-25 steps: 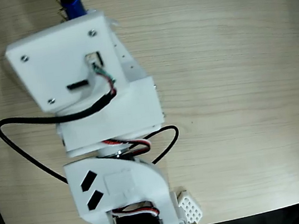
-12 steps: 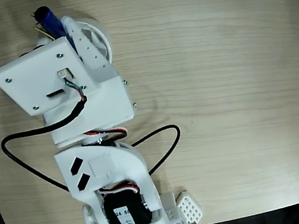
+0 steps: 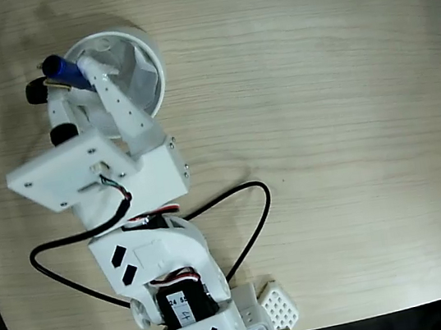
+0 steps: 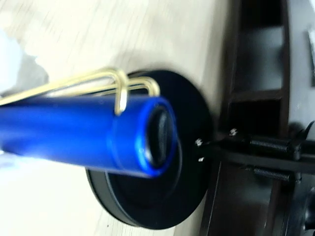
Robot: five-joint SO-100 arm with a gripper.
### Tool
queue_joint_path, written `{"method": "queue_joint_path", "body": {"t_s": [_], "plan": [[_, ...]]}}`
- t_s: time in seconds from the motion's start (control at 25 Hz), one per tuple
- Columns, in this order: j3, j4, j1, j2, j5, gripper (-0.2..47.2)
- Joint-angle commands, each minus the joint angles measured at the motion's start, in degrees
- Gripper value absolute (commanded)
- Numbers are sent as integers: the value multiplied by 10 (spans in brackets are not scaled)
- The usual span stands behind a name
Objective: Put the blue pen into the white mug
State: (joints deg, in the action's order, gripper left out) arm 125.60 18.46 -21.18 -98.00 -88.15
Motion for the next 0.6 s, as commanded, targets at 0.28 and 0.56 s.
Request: {"method": "queue_joint_path", "body": {"t_s": [0.28,0.56], "plan": [[116,166,-11,-48,-2,20],[163,196,-3,-46,-2,20]]}}
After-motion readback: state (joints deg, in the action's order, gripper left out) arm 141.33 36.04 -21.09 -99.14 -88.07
